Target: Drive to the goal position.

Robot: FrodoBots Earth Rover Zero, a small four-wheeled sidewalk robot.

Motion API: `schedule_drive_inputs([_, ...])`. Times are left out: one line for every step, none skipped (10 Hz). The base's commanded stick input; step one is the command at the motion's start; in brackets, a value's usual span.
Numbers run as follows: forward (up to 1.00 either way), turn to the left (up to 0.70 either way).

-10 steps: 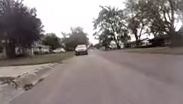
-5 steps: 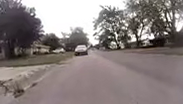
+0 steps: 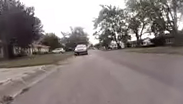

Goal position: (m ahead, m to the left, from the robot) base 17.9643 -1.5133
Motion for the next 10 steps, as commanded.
schedule_drive_inputs([0.7,0.0])
schedule_drive_inputs([0.7,0.0])
schedule_drive_inputs([0.7,0.0])
schedule_drive_inputs([0.7,0.0])
schedule_drive_inputs([0.7,0.0])
schedule_drive_inputs([0.7,0.0])
schedule_drive_inputs([0.7,0.0])
schedule_drive_inputs([0.7,0.0])
schedule_drive_inputs([0.7,0.0])
schedule_drive_inputs([0.7,0.0])
